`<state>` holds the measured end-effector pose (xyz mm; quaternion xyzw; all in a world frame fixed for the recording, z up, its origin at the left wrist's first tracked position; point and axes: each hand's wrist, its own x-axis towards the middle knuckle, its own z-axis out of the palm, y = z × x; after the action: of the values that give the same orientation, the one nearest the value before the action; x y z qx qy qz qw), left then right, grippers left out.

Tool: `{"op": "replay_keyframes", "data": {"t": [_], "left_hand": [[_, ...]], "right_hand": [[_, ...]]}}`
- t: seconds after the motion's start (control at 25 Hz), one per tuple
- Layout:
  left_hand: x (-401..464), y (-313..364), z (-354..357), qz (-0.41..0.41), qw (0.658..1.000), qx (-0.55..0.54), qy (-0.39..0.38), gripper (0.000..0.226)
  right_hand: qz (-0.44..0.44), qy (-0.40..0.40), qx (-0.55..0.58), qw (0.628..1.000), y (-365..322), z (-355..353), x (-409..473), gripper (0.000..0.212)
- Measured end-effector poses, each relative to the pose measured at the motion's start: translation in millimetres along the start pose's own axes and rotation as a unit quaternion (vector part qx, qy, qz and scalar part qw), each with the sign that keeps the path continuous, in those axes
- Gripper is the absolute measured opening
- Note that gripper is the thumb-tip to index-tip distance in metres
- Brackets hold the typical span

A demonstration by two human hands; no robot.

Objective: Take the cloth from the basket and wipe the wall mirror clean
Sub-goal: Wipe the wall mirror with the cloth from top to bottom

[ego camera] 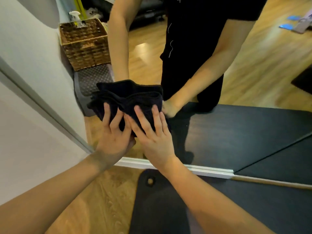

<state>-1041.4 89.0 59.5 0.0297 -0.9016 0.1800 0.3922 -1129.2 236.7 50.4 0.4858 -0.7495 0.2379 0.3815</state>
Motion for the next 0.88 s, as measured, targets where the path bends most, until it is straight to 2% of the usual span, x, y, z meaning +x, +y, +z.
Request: {"op": "replay_keyframes", "data": {"t": [0.16,0.28,0.44,0.56,0.72,0.88], "left_hand": [[56.1,106.1,-9.8,0.037,0.998,-0.044,0.033,0.103],[84.4,189.1,16.3,0.036,0.997,-0.055,0.047,0.089],[115.7,294.8,48.4,0.031,0.997,-0.072,-0.009,0.089],[154.1,362.8,45.7,0.017,0.993,-0.097,0.058,0.084],[161.4,384.4,50.8,-0.017,0.989,-0.13,0.075,0.089],[152.4,382.0,64.3,-0.004,0.982,-0.154,0.113,0.084]], "right_hand": [[0.021,-0.026,-0.022,0.999,84.9,-53.6,-46.7,0.056],[0.051,-0.022,-0.03,0.998,156.4,-99.8,-83.3,0.054],[0.077,-0.043,-0.098,0.991,242.2,-162.3,-129.1,0.056],[0.1,-0.034,-0.114,0.988,289.9,-197.0,-149.6,0.055],[0.084,-0.021,-0.087,0.992,306.4,-200.5,-155.8,0.056],[0.12,-0.034,-0.053,0.991,299.5,-176.2,-170.8,0.061]]}}
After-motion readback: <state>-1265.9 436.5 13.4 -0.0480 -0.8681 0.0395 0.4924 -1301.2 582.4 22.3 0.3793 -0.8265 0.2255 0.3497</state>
